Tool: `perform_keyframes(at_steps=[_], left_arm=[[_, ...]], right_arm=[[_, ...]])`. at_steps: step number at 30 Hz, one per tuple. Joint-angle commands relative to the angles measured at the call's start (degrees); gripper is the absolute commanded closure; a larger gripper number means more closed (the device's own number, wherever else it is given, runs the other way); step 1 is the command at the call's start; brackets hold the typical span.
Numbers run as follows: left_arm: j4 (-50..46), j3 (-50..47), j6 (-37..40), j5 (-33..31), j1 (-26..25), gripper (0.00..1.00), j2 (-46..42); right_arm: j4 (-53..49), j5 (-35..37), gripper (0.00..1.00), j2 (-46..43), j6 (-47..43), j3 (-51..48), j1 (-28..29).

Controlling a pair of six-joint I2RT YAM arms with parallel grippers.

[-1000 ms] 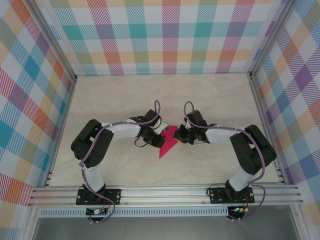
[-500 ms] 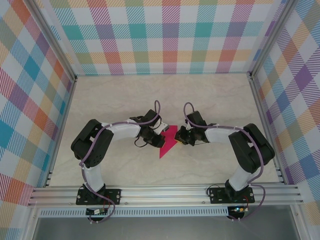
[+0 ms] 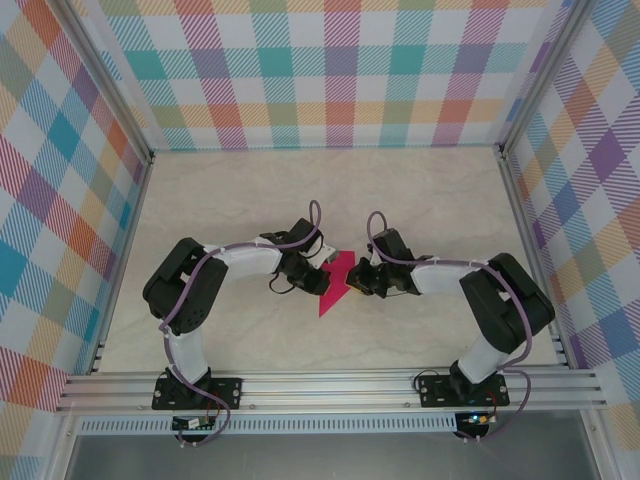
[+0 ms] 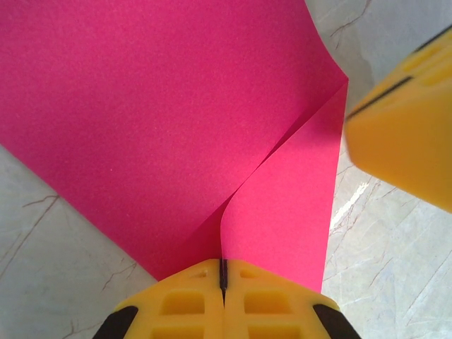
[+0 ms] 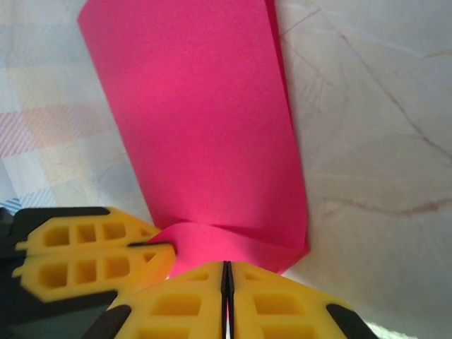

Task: Fold a paper plane with a square sheet of paper (pick it up from the middle)
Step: Third fold the triangle at the center of the table.

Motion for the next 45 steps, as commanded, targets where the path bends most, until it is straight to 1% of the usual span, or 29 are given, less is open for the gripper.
perform_keyframes(at_steps=[1,5,7,10,13,15,18,23,27,29,32,36,38,42,45], left_arm=[[-3.43,-0.74,1.48,-1.25,0.32,1.00,2.83],[-3.34,-0.83,1.50,-1.30,0.32,1.00,2.77],[-3.41,-0.74,1.46,-1.25,0.32,1.00,2.77],[-3.29,-0.83,1.35,-1.30,0.32,1.00,2.77],[-3.35,-0.69,1.41,-1.34,0.31,1.00,2.94],[-3.19,-0.83,1.34,-1.19,0.30,1.00,3.00],[-3.18,-0.68,1.39,-1.10,0.32,1.00,3.08],[-3.23,-0.56,1.47,-0.94,0.32,1.00,3.23],[-3.10,-0.58,1.40,-0.67,0.32,1.00,3.50],[-3.02,-0.65,1.41,-0.82,0.32,1.00,3.48],[-2.84,-0.72,1.27,-1.12,0.32,1.00,3.21],[-3.17,-0.63,1.32,-1.12,0.32,1.00,3.17],[-3.33,-0.56,1.30,-1.15,0.36,1.00,3.21],[-3.39,-0.56,1.40,-1.09,0.32,1.00,3.04],[-3.31,-0.63,1.33,-0.95,0.33,1.00,3.20]], right_arm=[[1.92,-1.06,0.90,2.64,0.23,2.13,0.25],[-1.73,1.57,0.90,4.34,-0.47,1.96,0.25],[-2.51,1.47,0.91,3.64,-0.46,1.44,0.25],[-2.93,1.35,0.90,-0.37,-0.44,0.46,0.45],[-0.63,0.17,0.88,-4.25,1.16,-1.83,1.43],[1.78,0.12,0.88,-5.77,2.86,-3.39,3.50],[3.27,2.46,0.88,-6.67,5.34,-4.51,7.76],[6.95,5.35,0.88,-5.32,8.40,-4.94,14.62],[10.26,6.25,0.88,-3.50,9.96,-4.86,17.11],[11.38,5.83,0.88,-2.47,10.16,-4.57,17.39],[9.65,5.54,0.88,-0.46,9.45,-3.02,17.73],[10.61,4.50,0.89,3.08,9.94,-2.71,18.05],[7.83,5.23,0.89,3.69,9.93,-2.23,18.25],[6.48,4.77,0.89,0.32,7.96,-2.60,17.49],[1.04,6.53,0.88,-4.93,5.79,-2.19,15.26]])
